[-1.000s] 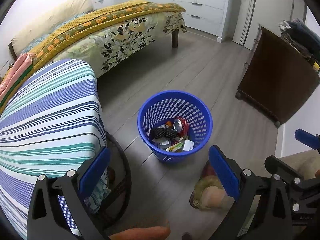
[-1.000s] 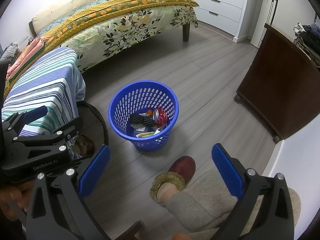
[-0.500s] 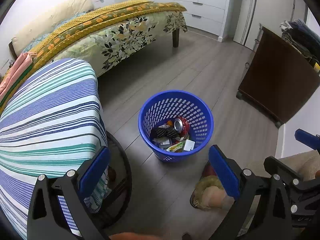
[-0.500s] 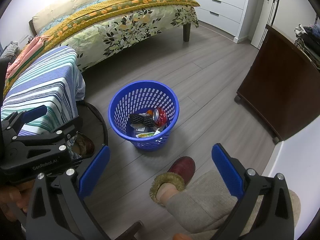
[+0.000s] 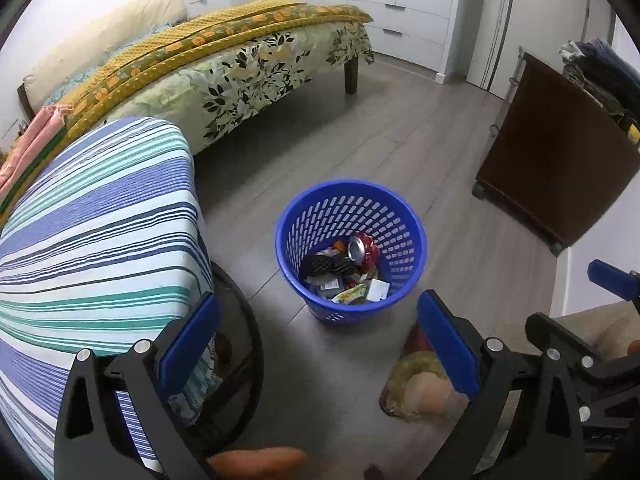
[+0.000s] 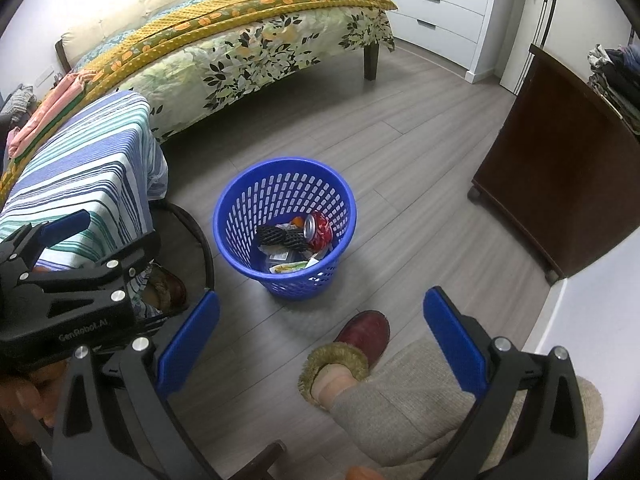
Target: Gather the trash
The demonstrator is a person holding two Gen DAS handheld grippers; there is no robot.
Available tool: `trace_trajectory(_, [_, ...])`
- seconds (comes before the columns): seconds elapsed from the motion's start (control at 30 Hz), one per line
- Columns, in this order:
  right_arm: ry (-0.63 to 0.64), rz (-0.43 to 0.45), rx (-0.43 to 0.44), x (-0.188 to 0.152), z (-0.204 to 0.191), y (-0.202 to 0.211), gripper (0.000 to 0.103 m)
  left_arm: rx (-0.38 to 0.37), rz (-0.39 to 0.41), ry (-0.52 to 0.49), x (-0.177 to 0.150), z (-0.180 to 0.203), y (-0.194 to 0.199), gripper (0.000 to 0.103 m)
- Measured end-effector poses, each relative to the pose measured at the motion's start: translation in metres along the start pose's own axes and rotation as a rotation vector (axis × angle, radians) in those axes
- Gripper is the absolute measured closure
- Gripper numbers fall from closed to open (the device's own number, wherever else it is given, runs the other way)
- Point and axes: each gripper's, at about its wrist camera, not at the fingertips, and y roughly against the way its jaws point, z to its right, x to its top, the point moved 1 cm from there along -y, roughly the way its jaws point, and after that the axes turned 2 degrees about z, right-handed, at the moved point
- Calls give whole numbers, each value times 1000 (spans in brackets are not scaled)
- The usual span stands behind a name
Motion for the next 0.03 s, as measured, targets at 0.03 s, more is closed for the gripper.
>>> trace_trajectory(0.03, [-1,-1,-1,0,0,0,5,-3,-3,3,0,0,0,5])
